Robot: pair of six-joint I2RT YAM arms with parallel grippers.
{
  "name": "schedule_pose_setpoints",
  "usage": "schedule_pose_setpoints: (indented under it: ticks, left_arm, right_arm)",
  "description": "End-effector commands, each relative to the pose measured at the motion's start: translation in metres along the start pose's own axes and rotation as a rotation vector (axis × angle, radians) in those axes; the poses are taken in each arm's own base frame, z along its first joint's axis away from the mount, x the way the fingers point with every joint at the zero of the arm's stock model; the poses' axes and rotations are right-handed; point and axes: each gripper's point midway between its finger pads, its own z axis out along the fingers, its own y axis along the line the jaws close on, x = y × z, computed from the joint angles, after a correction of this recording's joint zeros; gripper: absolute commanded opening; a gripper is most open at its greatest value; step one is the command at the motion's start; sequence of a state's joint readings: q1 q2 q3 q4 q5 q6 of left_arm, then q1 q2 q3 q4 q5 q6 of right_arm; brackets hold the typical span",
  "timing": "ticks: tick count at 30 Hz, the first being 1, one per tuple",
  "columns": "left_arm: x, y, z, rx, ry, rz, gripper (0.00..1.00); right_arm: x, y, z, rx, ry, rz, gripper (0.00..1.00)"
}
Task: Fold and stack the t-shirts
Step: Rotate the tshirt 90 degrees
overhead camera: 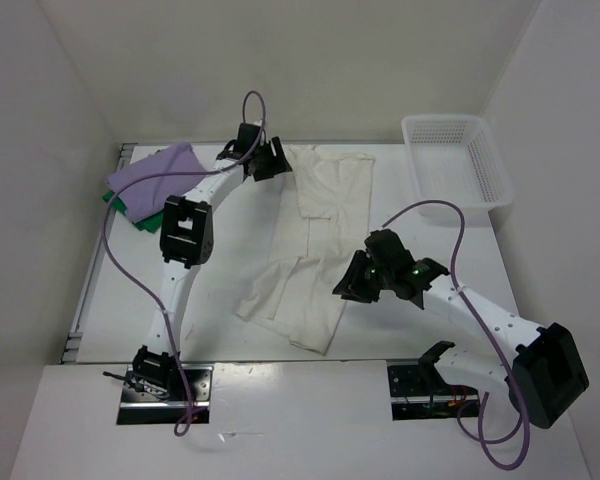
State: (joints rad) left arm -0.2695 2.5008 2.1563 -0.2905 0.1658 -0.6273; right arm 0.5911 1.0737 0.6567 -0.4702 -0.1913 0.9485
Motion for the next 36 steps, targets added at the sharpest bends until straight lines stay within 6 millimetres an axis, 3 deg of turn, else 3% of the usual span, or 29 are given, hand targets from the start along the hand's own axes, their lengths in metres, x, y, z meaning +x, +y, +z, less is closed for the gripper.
schedule_pose_setpoints:
  ticks: [1,3,6,11,12,14,15,18,19,22,24,26,29,32,33,34,35,36]
  left_arm:
    - [0.015,0.008,0.034,0.005,0.065,0.019,0.73]
    - [0.016,0.007,0.049,0.041,0.058,0.023,0.66]
    - [0.024,0.014,0.064,0.041,0.058,-0.016,0.44]
    - [0.006,0.005,0.072,0.074,-0.013,-0.043,0.03]
    - [-0.015,-0.003,0.064,0.102,-0.067,-0.047,0.00]
    - [-0.043,0.006,0.054,0.098,-0.127,-0.095,0.00]
    - [-0.069,0.022,0.042,0.084,-0.178,-0.135,0.00]
    - [-0.113,0.057,0.019,0.045,-0.267,-0.177,0.00]
    - [-0.132,0.082,0.006,0.022,-0.302,-0.212,0.00]
    - [-0.151,0.122,-0.014,-0.030,-0.336,-0.261,0.00]
    - [-0.155,0.126,-0.020,-0.020,-0.338,-0.246,0.01]
    - [-0.144,0.125,-0.020,0.016,-0.286,-0.236,0.32]
    - [-0.131,0.116,-0.033,0.037,-0.230,-0.182,0.70]
    - [-0.080,0.119,-0.060,-0.009,-0.167,-0.206,0.73]
    - [-0.096,0.096,-0.099,0.027,-0.245,-0.206,0.73]
    - [-0.029,0.123,-0.098,-0.042,-0.139,-0.277,0.72]
    - [-0.010,0.124,-0.110,-0.047,-0.127,-0.309,0.70]
    - [-0.007,0.093,-0.137,0.019,-0.141,-0.307,0.68]
  right_arm:
    - [-0.015,0.021,-0.001,-0.053,-0.029,-0.047,0.37]
    - [-0.019,0.028,-0.002,-0.062,-0.036,-0.058,0.37]
    - [-0.027,0.029,0.002,-0.059,-0.035,-0.054,0.38]
    - [-0.036,0.034,0.005,-0.059,-0.034,-0.070,0.38]
    - [-0.035,0.035,0.007,-0.066,-0.027,-0.082,0.38]
    - [-0.040,0.029,0.009,-0.056,-0.028,-0.084,0.38]
    - [-0.044,0.022,0.010,-0.037,-0.028,-0.076,0.39]
    - [-0.049,0.015,0.011,-0.024,-0.037,-0.076,0.41]
    - [-0.049,0.015,0.011,-0.024,-0.037,-0.076,0.41]
    - [-0.048,0.008,0.017,-0.010,-0.022,-0.073,0.43]
    - [-0.045,0.002,0.023,0.012,-0.002,-0.074,0.48]
    - [-0.043,0.001,0.026,0.015,0.013,-0.071,0.59]
    - [-0.043,-0.007,0.026,0.051,0.010,-0.065,0.66]
    - [-0.024,-0.027,0.027,0.089,0.027,-0.017,0.68]
    - [-0.018,-0.028,0.029,0.085,0.041,-0.002,0.68]
    - [-0.010,-0.034,0.030,0.087,0.049,0.013,0.68]
    - [-0.006,-0.033,0.031,0.081,0.050,0.041,0.68]
    - [-0.004,-0.032,0.034,0.068,0.046,0.046,0.63]
